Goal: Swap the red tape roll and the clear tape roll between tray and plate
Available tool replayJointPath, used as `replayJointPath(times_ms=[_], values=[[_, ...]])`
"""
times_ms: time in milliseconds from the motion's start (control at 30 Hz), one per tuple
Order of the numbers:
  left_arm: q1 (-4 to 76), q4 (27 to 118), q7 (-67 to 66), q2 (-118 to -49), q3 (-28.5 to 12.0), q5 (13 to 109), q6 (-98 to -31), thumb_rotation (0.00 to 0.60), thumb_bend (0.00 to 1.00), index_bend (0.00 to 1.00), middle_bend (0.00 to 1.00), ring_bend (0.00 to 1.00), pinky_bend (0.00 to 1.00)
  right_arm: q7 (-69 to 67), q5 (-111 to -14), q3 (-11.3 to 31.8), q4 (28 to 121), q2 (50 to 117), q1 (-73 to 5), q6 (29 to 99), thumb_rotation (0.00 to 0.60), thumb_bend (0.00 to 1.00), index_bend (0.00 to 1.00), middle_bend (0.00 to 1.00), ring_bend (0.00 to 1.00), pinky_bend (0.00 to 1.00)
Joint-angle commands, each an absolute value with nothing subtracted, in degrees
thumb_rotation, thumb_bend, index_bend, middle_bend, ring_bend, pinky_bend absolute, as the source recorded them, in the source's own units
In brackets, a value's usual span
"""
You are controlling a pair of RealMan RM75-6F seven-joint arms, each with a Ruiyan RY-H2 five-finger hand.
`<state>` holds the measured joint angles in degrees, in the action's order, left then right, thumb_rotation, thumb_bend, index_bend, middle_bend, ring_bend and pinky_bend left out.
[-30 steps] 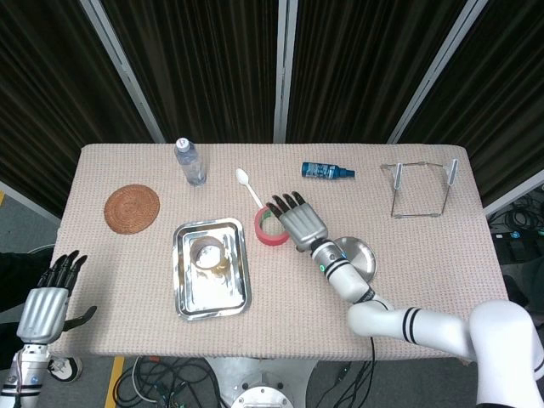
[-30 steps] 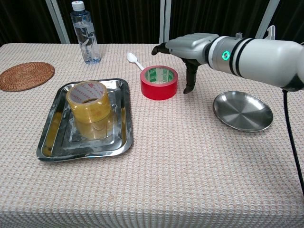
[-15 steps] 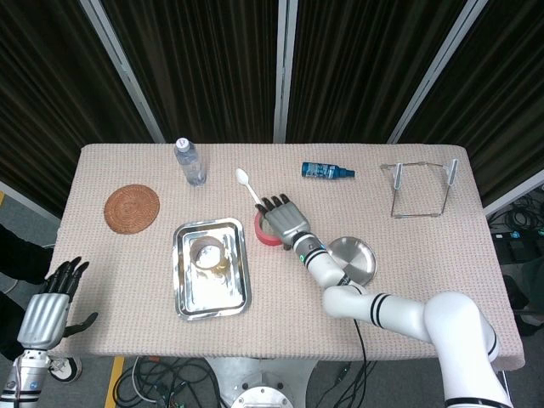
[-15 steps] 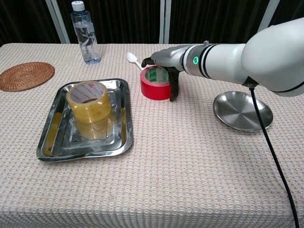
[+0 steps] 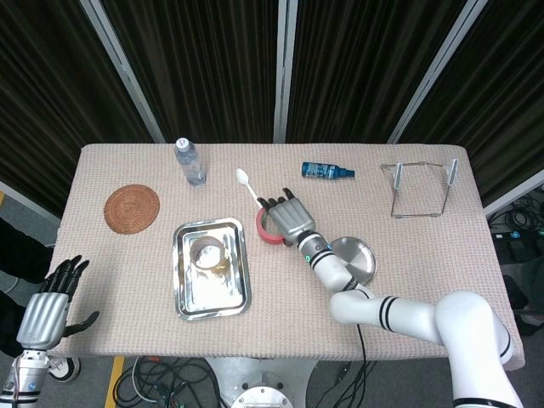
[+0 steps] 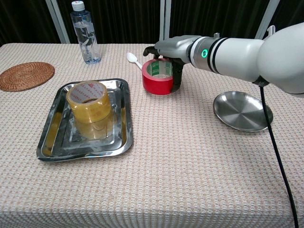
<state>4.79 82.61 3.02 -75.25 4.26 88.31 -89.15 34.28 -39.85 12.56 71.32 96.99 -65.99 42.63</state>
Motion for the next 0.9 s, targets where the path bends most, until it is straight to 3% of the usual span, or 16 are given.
replayJointPath(times_ms=[33, 200, 333, 600, 900], values=[[4.8, 82.6, 3.0, -75.3, 4.1, 88.6, -88.9, 0.6, 0.15, 0.05, 0.01, 0.0, 0.17, 32.8, -44.4, 11.6, 82.0, 89.7, -61.7, 49.3, 0.6, 0.15, 0.0, 0.37, 0.25, 0.06], [4.9, 82.3, 3.4, -75.5, 3.5, 88.9, -88.4, 0.6, 0.15, 0.05, 0.01, 0.0, 0.17, 32.5, -47.2, 8.2, 94.6, 80.7, -54.9, 57.2, 0.6, 0.15, 0.0, 0.37, 0.25, 0.06], [4.9, 82.3, 3.4, -75.5, 3.2, 89.3, -88.3, 0.6, 0.15, 0.05, 0.01, 0.0, 0.17, 31.3, -48.7, 4.5, 98.2, 77.2, -50.2, 60.2, 0.6, 0.15, 0.0, 0.37, 0.25, 0.06], [4.8, 83.0, 2.6, -75.5, 2.9, 89.8, -87.7, 0.6, 0.15, 0.05, 0.01, 0.0, 0.17, 25.7, -53.0, 0.3, 94.5, 78.0, -44.9, 58.5, 0.6, 0.15, 0.0, 0.37, 0.25, 0.06], [4.6, 83.1, 2.4, -75.5, 2.7, 89.8, -87.1, 0.6, 0.15, 0.05, 0.01, 0.0, 0.17, 24.5, -55.5, -0.4, 92.5, 79.3, -42.4, 58.0, 0.6, 0.14, 0.0, 0.34, 0.23, 0.04]])
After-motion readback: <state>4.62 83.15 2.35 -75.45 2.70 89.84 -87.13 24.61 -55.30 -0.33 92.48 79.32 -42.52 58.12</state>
